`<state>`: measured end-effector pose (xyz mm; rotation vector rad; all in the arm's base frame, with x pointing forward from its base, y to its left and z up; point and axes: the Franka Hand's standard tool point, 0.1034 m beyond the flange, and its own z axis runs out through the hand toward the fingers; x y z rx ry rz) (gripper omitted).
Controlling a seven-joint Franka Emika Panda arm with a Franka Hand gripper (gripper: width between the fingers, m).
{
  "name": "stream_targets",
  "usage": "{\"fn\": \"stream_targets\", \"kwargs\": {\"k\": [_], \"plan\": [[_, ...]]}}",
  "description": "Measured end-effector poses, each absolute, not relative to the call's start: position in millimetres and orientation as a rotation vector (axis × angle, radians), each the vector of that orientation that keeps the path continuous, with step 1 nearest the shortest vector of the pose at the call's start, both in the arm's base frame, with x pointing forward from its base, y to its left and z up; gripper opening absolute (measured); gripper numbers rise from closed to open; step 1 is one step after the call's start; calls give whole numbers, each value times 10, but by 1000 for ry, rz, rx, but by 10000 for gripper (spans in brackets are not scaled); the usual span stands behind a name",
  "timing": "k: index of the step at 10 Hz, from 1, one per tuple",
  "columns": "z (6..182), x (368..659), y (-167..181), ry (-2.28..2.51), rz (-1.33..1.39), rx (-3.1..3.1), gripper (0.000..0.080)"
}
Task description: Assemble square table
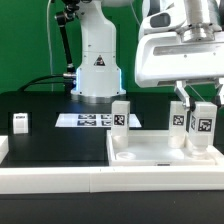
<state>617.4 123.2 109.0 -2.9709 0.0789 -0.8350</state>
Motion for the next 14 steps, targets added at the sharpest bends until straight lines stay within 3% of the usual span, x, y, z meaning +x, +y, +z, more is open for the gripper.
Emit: {"fn": "stream_targets", "kwargs": {"k": [14], "plan": [[1089, 6108, 1239, 32, -847, -2977, 291]]}}
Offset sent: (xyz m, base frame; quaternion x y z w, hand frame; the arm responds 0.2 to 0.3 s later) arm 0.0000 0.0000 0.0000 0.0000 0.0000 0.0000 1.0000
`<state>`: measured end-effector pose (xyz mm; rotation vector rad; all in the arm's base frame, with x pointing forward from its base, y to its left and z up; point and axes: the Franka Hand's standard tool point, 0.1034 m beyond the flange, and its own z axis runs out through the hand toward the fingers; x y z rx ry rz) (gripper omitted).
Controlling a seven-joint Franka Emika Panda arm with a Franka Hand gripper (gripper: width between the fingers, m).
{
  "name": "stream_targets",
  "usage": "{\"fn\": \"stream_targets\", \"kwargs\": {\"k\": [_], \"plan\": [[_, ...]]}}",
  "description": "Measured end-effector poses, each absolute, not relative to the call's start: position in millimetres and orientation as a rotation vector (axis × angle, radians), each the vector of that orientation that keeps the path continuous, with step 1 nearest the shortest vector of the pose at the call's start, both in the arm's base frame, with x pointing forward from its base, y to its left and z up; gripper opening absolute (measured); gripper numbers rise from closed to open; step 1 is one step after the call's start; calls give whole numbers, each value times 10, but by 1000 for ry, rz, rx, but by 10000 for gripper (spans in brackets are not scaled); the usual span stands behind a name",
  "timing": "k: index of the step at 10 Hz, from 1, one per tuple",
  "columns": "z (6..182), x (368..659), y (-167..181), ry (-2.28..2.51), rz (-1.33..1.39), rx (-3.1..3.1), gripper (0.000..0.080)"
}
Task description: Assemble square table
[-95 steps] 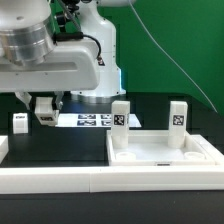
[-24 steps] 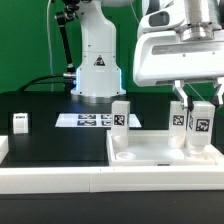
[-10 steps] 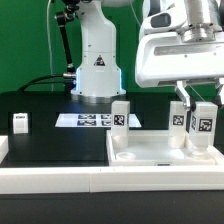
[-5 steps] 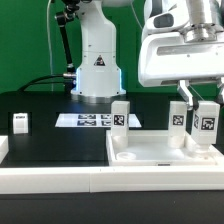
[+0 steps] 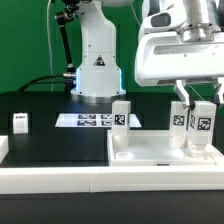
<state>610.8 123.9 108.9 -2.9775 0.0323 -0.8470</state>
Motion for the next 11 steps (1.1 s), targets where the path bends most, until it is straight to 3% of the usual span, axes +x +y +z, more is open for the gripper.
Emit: {"fn": "stream_targets", "kwargs": {"k": [11], "plan": [[1007, 6045, 1196, 17, -825, -2994, 291]]}}
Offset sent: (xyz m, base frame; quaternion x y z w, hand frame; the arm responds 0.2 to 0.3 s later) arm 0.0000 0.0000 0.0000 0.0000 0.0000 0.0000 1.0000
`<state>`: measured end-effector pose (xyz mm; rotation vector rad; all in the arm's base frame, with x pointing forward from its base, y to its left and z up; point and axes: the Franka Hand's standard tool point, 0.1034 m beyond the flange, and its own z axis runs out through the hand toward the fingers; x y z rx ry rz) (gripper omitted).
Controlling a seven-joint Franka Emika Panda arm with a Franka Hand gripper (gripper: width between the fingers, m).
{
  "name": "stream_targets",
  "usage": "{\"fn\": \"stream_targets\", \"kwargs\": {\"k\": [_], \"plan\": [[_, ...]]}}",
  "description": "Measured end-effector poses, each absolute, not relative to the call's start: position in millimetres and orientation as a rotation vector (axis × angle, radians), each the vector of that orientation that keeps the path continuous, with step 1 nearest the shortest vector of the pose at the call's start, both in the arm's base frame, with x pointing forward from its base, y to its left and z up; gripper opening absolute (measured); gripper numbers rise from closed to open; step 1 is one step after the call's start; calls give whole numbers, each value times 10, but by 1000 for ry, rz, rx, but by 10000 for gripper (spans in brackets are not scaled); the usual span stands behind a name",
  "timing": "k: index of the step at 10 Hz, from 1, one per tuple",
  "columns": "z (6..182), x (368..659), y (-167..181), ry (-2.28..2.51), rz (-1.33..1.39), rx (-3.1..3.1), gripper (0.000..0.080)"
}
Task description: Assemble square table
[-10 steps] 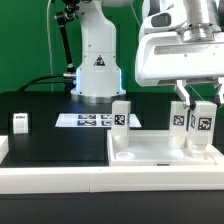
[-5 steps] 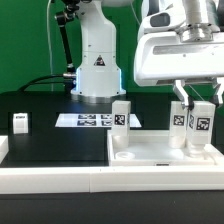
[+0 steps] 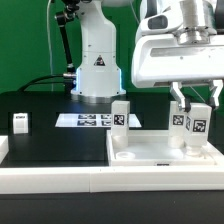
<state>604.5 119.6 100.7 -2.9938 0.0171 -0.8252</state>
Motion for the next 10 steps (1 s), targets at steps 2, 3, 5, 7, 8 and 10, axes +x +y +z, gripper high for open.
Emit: {"fn": "stream_targets", "kwargs": {"k": [2, 3, 5, 7, 8, 10], "plan": [[967, 6050, 1200, 12, -821, -2998, 291], [928, 6037, 1209, 8, -814, -3002, 291], [898, 6030, 1230, -1, -821, -3001, 291], [897, 6045, 1233, -4, -851, -2994, 291], [897, 6045, 1233, -4, -852, -2994, 291], [896, 6045, 1232, -4, -851, -2994, 292]]}}
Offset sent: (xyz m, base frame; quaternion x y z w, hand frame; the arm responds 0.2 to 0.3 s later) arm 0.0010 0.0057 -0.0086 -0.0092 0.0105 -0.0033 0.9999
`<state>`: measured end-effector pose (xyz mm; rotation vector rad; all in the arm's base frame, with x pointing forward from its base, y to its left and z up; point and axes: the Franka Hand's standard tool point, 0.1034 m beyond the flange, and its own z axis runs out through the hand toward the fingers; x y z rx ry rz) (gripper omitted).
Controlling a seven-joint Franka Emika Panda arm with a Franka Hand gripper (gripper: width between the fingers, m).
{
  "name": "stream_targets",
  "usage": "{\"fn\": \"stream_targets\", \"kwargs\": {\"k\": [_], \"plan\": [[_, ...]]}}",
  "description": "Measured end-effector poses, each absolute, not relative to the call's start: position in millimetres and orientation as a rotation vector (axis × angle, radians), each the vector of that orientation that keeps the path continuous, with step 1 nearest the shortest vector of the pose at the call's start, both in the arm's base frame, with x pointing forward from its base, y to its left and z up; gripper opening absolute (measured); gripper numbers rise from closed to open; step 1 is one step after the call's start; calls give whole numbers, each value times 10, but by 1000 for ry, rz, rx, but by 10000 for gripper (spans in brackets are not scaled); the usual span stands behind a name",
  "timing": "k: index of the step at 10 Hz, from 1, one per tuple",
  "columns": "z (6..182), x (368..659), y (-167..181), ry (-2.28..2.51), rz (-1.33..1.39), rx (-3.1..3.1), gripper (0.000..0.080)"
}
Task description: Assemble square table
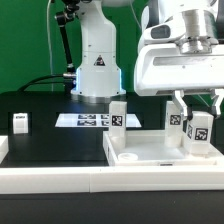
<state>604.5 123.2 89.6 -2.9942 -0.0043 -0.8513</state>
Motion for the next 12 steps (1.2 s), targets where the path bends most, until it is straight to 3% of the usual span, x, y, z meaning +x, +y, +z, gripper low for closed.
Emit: {"fn": "stream_targets", "kwargs": {"k": [1, 3, 4, 7, 12], "plan": [[895, 6044, 1231, -4, -851, -2995, 292], [895, 6044, 1231, -5, -850, -2995, 602], [895, 6044, 1231, -5, -850, -2995, 636], [902, 6046, 1219, -10, -847, -2998, 647], [1073, 6077, 1218, -18, -802, -3001, 649]]}}
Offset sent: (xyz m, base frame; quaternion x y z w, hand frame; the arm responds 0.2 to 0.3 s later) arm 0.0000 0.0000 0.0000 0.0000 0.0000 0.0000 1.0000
